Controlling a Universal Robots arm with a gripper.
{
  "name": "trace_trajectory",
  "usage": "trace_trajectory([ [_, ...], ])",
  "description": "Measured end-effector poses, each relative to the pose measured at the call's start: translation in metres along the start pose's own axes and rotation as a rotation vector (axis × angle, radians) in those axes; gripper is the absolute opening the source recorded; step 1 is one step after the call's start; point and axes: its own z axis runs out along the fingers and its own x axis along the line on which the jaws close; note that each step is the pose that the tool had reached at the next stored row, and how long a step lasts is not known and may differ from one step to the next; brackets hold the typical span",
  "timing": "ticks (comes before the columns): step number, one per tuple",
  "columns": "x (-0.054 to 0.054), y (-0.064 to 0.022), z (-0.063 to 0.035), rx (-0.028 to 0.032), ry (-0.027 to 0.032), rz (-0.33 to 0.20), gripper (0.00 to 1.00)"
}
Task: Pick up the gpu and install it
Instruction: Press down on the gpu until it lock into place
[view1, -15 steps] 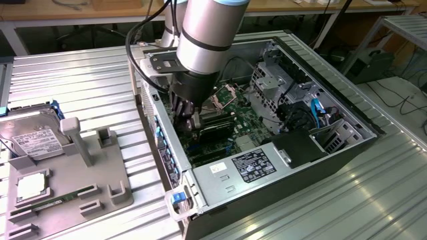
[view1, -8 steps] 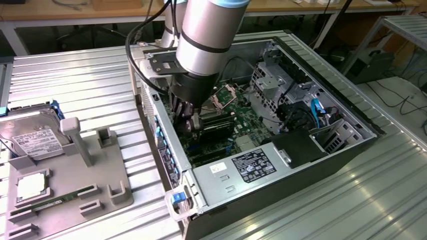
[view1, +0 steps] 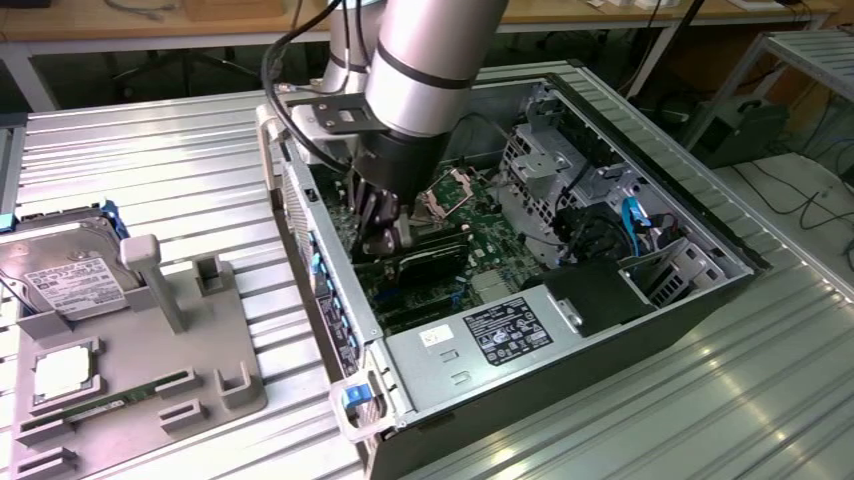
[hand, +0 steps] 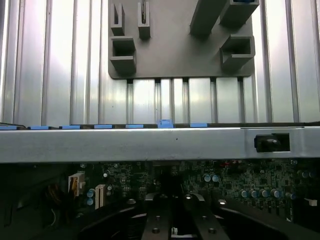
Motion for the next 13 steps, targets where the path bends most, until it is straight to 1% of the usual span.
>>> trace_trajectory([
  [1, -0.0001, -0.0004, -0.0015, -0.0013, 0.0002, 0.000, 0.11],
  [2, -0.0002, -0.0008, -0.0023, -0.0045, 0.0001, 0.000, 0.11],
  [3, -0.0002, -0.0010, -0.0025, -0.0119, -0.0001, 0.000, 0.11],
  [4, -0.0001, -0.0010, -0.0025, -0.0250, 0.0001, 0.000, 0.11],
  [5, -0.0001, -0.0009, -0.0026, -0.0399, 0.0003, 0.000, 0.11],
  [6, -0.0002, -0.0010, -0.0026, -0.0570, 0.0004, 0.001, 0.11],
  [7, -0.0002, -0.0010, -0.0026, -0.0724, 0.0006, 0.001, 0.11],
  [8, -0.0002, -0.0012, -0.0027, -0.0851, 0.0007, 0.001, 0.11],
  [9, -0.0002, -0.0017, -0.0028, -0.0939, 0.0008, 0.001, 0.11],
  [12, -0.0002, -0.0027, -0.0029, -0.0998, 0.0007, 0.001, 0.11],
  [13, -0.0002, -0.0041, -0.0031, -0.1068, 0.0006, 0.001, 0.11],
])
